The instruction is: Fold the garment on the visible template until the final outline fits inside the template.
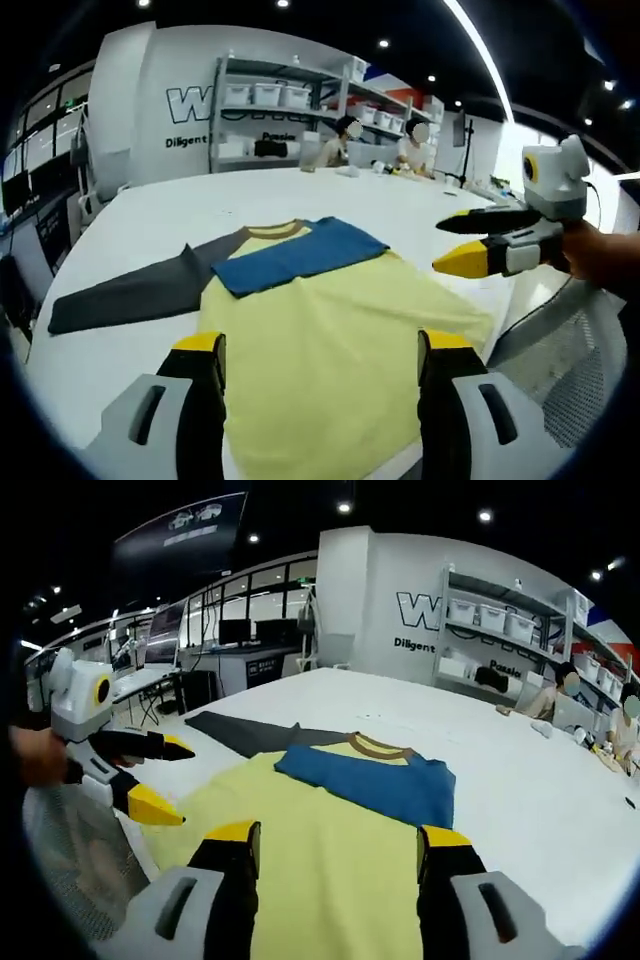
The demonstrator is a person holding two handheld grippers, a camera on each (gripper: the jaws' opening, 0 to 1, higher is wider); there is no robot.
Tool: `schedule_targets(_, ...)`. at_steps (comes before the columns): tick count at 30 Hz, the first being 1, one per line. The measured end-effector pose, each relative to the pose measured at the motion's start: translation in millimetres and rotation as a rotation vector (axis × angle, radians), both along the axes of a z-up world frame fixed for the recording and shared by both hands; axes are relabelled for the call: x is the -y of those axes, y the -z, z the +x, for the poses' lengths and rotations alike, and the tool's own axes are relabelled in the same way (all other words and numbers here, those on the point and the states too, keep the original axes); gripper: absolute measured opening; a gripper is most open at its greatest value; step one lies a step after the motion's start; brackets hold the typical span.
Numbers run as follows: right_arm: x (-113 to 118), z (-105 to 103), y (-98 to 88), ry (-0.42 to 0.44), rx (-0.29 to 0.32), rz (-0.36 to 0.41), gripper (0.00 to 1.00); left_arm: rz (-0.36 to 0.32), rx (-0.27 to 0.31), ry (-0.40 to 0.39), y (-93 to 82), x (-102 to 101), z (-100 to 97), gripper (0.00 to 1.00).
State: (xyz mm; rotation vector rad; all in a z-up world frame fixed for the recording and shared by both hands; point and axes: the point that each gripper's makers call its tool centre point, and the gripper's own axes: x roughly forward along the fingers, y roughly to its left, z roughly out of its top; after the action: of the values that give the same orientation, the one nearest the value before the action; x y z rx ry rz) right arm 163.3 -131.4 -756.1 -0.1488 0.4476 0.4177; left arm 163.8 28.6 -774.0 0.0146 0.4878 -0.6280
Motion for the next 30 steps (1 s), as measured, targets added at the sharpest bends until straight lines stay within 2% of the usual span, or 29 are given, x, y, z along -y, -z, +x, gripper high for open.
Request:
schedule_targets(2,1,-1,3.2,0.006,-0.023,0.006,0.62,-0.025,-0.005,-0.030,-2.4,-6,3.7,0.74)
schedule_targets(5,-1,3,-0.4,0.001,0.002,0.001,0.61,-0.055,-0.011,-0.074,-7.3,-18,9.9,0.73)
schedule_targets(8,-4,2,2.2,-0.010,-0.010,0.005,0.61,-0.039,0.020,-0.102,-15.8,-35,19.8,0.72)
schedule_targets(9,-7,1,1.8,-0.018,-0.007,0.002,0.61,-0.010,0.056,-0.147,-21.5,-57,30.9,0.72)
schedule_targets(10,-7,2,2.1,-0.021,-0.007,-0.001,0.61,-0.010,0.057,-0.176,-22.3,-70,36.8,0.71)
schedule_targets(13,-8,1,2.2,-0.025,-0.009,0.006,0.61,0.007,0.043,-0.307,-12.9,-125,61.1,0.69)
schedule_targets(14,-8,1,2.2,-0.024,-0.009,0.007,0.61,0.006,0.040,-0.331,-10.7,-135,65.1,0.67)
schedule_targets(15,-6,1,2.4,-0.022,-0.011,0.008,0.61,-0.004,0.016,-0.417,-2.1,-166,77.7,0.66)
schedule_targets(17,-5,2,2.4,-0.017,-0.012,0.012,0.61,-0.005,0.010,-0.520,4.6,-204,92.2,0.63)
schedule_targets(19,-3,2,2.7,-0.013,-0.013,0.015,0.60,-0.025,0.003,-0.607,8.6,-229,101.8,0.59)
schedule_targets(20,-3,3,3.0,-0.010,-0.015,0.016,0.60,-0.004,0.005,-0.638,11.8,-244,107.1,0.57)
schedule_targets(21,-3,3,3.2,-0.009,-0.016,0.016,0.60,0.004,0.003,-0.649,13.2,-249,109.0,0.55)
schedule_targets(24,-2,3,3.9,-0.005,-0.017,0.013,0.60,-0.100,-0.043,-0.769,26.0,-276,123.0,0.52)
schedule_targets(25,-2,3,4.2,-0.003,-0.018,0.010,0.60,-0.085,-0.047,-0.787,30.1,-282,124.7,0.52)
schedule_targets(26,-1,4,4.8,-0.001,-0.019,0.007,0.60,-0.118,-0.056,-0.825,34.6,-290,128.3,0.52)
schedule_targets(30,1,4,6.5,0.003,-0.021,-0.004,0.59,-0.141,-0.091,-0.851,46.1,-299,135.0,0.52)
